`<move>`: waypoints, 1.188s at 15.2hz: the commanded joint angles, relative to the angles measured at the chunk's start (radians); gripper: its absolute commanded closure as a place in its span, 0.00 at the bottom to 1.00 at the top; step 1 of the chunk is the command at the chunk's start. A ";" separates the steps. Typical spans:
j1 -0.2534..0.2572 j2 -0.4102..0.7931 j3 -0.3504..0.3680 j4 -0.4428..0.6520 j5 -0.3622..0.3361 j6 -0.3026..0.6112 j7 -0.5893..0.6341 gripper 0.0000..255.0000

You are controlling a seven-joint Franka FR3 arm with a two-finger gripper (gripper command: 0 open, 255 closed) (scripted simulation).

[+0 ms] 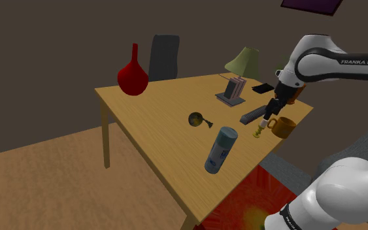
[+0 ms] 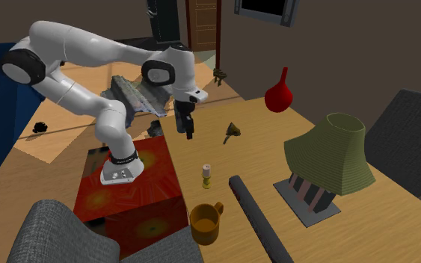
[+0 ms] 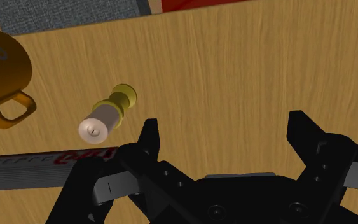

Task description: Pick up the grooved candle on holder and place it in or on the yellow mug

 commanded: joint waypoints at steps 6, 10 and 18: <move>-0.008 0.179 -0.190 0.042 -0.033 0.178 -0.201 0.00; 0.017 0.320 -0.306 0.099 0.006 0.278 -0.336 0.00; 0.041 0.436 -0.374 0.085 0.058 0.406 -0.414 0.00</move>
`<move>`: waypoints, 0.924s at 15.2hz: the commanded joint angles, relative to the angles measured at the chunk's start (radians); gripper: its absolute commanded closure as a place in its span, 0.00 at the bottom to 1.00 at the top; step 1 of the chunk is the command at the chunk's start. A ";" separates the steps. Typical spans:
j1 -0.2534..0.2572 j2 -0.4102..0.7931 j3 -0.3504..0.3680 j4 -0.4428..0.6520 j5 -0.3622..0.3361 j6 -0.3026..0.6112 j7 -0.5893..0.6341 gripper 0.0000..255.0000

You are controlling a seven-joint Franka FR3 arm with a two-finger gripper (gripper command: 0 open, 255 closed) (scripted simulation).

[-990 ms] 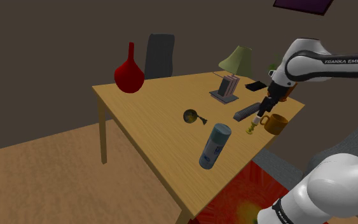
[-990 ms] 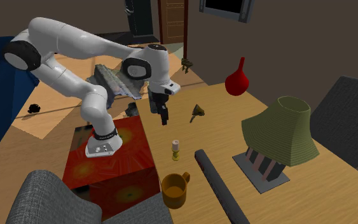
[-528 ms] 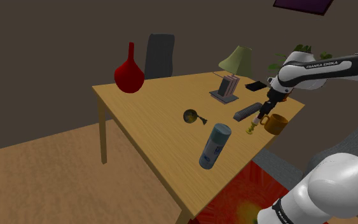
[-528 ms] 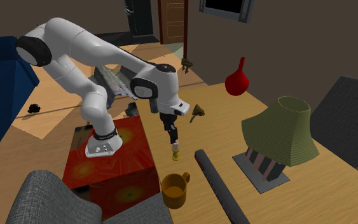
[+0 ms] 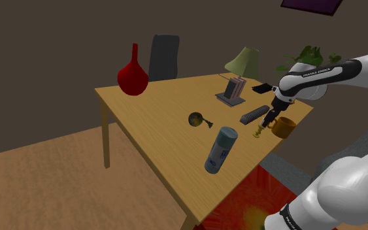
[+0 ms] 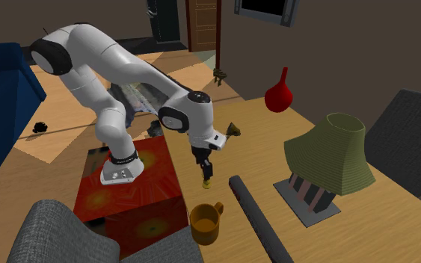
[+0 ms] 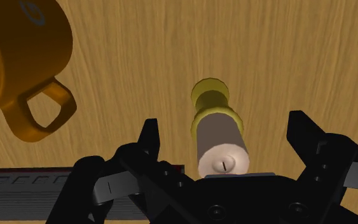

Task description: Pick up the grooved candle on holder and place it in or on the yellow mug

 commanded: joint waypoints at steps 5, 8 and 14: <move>0.006 0.030 -0.013 -0.015 0.014 0.042 -0.014 0.00; 0.006 0.030 -0.013 -0.015 0.014 0.042 -0.014 0.00; 0.006 0.030 -0.013 -0.015 0.014 0.042 -0.014 1.00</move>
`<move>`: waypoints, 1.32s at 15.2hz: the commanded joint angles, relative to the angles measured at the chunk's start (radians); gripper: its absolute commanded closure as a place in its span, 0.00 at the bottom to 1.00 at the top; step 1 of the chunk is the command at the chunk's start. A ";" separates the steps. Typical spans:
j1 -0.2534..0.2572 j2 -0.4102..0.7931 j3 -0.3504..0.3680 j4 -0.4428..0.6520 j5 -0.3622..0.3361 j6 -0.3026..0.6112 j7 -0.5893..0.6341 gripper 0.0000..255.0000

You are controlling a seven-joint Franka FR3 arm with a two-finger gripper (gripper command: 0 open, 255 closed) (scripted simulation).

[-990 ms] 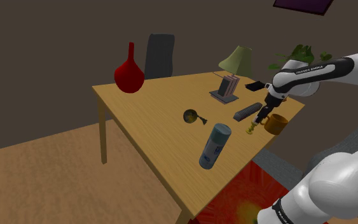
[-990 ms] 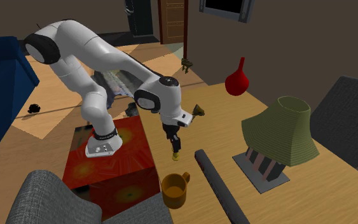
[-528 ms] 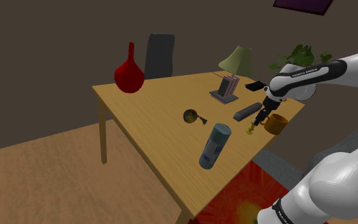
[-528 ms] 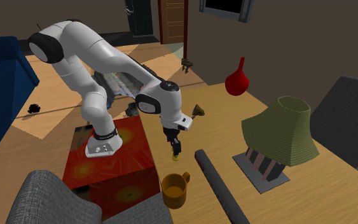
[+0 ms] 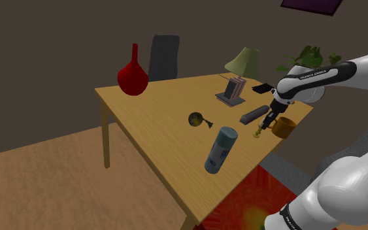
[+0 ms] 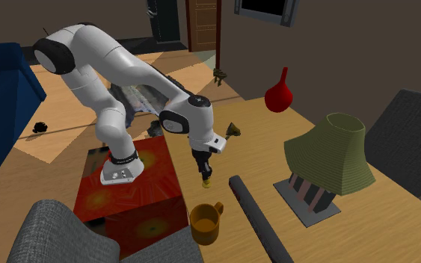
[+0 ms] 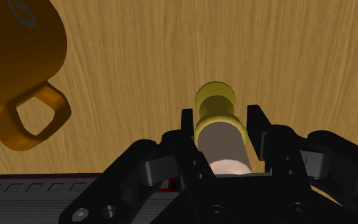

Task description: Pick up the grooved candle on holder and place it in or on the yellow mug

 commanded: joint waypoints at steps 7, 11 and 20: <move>-0.005 -0.021 0.008 0.012 -0.011 -0.031 0.009 1.00; -0.012 -0.060 0.026 0.040 -0.026 -0.094 0.023 1.00; -0.021 -0.127 0.062 0.114 -0.042 -0.230 0.042 1.00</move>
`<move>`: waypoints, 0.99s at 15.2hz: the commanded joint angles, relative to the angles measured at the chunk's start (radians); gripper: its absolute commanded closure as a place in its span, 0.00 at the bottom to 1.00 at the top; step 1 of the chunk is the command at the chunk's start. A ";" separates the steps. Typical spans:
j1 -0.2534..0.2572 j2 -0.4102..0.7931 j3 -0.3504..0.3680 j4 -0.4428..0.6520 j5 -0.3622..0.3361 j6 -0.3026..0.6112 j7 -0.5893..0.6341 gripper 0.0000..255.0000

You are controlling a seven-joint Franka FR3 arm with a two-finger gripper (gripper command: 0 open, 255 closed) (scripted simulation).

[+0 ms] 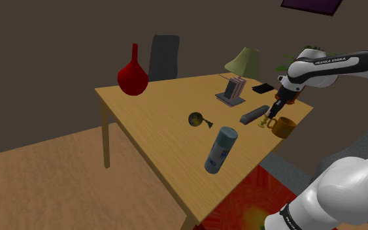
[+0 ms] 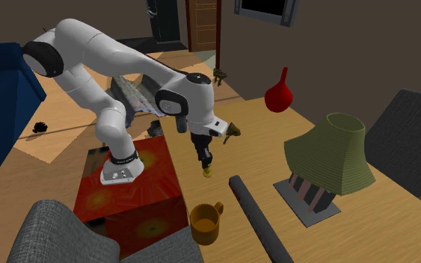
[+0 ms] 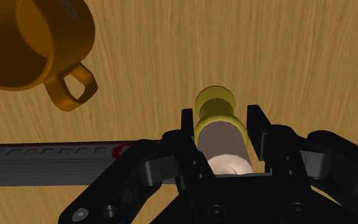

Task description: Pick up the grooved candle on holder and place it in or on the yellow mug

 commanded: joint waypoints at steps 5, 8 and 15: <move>-0.004 -0.037 0.023 0.056 -0.005 -0.091 0.008 1.00; -0.004 -0.049 0.033 0.087 -0.004 -0.134 0.010 1.00; -0.002 -0.068 0.054 0.166 0.001 -0.231 0.012 1.00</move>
